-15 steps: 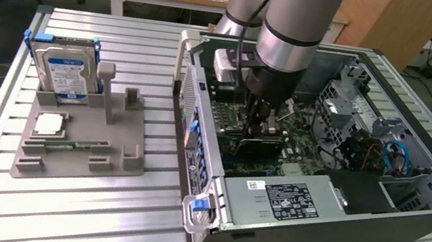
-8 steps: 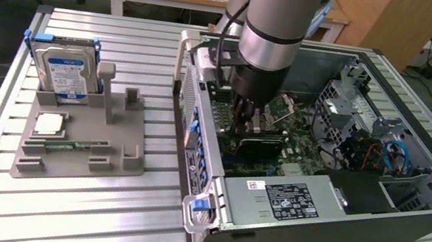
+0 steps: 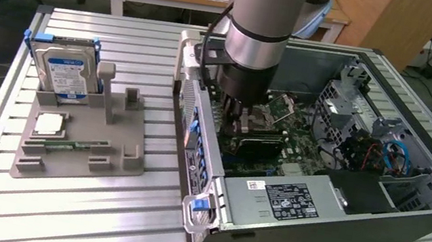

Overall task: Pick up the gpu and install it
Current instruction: 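Press down on the gpu until it lock into place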

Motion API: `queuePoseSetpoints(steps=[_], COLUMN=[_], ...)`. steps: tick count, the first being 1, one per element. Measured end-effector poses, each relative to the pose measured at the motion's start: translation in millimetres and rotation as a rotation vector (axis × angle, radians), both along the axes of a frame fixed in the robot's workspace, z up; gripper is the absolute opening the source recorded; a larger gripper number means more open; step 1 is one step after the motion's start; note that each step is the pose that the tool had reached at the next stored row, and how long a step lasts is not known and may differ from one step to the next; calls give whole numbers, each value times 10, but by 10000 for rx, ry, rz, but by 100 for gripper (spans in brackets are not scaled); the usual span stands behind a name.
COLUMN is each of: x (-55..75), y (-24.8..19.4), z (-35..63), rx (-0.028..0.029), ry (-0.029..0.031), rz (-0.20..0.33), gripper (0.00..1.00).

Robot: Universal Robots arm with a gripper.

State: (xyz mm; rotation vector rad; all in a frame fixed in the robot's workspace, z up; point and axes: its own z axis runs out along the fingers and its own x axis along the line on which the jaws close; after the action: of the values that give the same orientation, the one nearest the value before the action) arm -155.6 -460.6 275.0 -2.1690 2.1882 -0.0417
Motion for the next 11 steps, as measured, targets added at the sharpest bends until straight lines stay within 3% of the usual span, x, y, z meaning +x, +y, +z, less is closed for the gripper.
queuePoseSetpoints(steps=[4, 11], x=[-1, -2], y=[-1, -2], z=[-9, -112], rx=[1, -19], ry=[-1, 21], rz=[0, 0], gripper=[10, 10])
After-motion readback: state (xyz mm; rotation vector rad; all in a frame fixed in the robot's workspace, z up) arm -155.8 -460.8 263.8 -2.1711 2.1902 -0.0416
